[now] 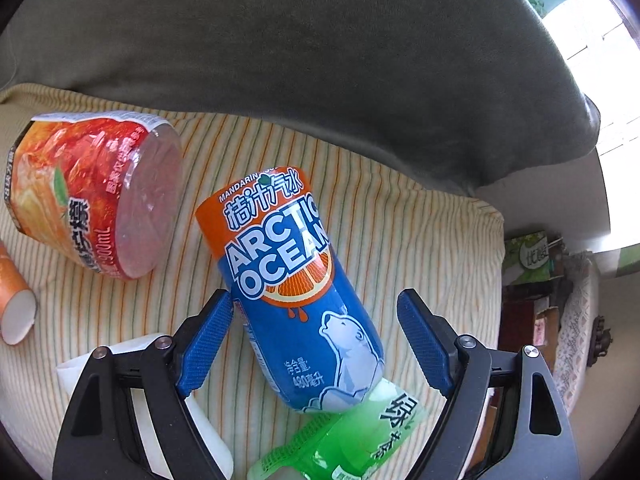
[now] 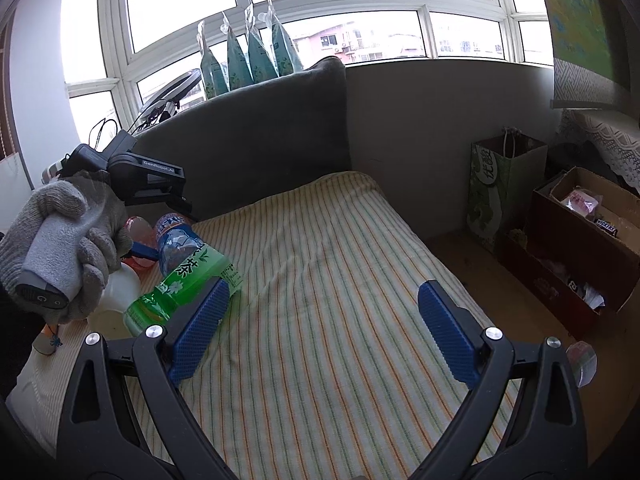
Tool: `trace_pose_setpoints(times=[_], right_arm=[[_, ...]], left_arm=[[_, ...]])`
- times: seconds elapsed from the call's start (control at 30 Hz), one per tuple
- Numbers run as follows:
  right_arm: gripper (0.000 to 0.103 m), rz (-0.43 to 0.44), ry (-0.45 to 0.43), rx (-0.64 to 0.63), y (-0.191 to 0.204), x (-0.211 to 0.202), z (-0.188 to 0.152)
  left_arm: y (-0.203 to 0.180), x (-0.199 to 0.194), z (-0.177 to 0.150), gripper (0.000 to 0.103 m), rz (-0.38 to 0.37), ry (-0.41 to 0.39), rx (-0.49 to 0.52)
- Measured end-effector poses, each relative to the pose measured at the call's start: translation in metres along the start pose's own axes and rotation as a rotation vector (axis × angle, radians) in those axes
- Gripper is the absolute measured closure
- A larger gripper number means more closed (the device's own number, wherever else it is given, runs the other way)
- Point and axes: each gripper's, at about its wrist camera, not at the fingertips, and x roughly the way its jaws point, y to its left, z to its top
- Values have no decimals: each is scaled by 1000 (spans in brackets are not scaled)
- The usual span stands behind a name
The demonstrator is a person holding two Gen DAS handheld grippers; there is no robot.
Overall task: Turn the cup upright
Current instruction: 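Move the left gripper down over the lying blue ARCTIC OCEAN bottle, then close the left gripper around the middle of the blue bottle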
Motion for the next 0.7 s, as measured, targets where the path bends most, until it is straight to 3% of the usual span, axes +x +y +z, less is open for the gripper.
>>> trace_pose_setpoints(times=[0.17,0.7], right_arm=[[6,1,-1,-1,-1,-1,-2],[6,-4,-3,5,-4,-3,-4]], left_arm=[[-14,12,-3,26,54,5,67],[-10,9,-4,33,22,-17,85]])
